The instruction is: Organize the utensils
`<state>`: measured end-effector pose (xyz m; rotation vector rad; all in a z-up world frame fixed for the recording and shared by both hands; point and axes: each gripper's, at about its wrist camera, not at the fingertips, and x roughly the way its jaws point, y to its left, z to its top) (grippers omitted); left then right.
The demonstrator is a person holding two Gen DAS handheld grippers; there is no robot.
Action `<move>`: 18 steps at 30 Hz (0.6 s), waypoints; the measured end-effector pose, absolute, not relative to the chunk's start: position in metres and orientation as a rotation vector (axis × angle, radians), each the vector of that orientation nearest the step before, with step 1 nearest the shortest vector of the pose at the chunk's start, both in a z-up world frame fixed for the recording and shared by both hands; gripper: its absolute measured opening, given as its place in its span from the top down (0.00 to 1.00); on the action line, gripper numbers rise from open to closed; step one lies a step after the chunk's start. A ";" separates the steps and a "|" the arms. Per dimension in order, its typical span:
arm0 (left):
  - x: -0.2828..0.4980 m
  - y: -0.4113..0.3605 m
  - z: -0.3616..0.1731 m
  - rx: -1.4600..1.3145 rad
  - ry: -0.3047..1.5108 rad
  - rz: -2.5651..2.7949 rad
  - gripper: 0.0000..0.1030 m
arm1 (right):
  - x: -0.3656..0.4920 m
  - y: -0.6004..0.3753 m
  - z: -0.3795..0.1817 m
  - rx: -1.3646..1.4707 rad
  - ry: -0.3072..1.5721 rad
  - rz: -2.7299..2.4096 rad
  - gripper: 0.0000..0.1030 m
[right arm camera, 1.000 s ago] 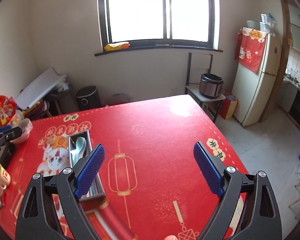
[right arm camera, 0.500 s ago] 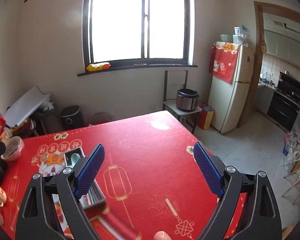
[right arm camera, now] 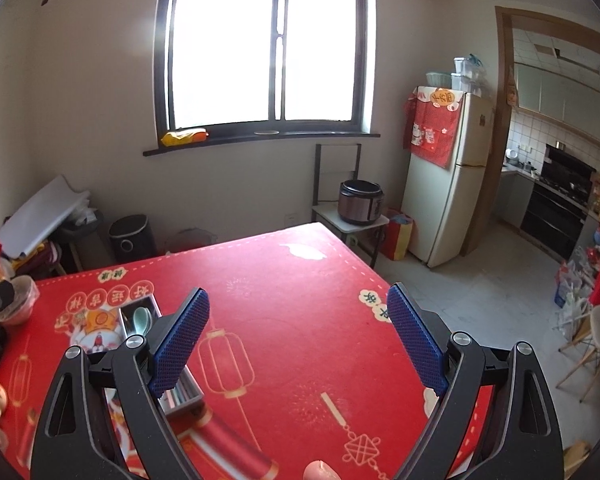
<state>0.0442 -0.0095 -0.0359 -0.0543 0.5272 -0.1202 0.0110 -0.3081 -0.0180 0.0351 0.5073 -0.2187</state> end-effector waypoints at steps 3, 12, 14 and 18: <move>0.045 -0.011 -0.037 -0.051 0.530 -0.127 0.06 | 0.012 -0.308 -0.019 0.033 0.510 -0.225 0.15; 0.048 -0.015 -0.039 -0.050 0.540 -0.138 0.06 | 0.014 -0.311 -0.021 0.038 0.517 -0.235 0.15; 0.048 -0.015 -0.039 -0.054 0.540 -0.138 0.06 | 0.014 -0.311 -0.021 0.037 0.518 -0.238 0.15; 0.048 -0.016 -0.039 -0.052 0.540 -0.138 0.06 | 0.015 -0.311 -0.022 0.039 0.518 -0.249 0.15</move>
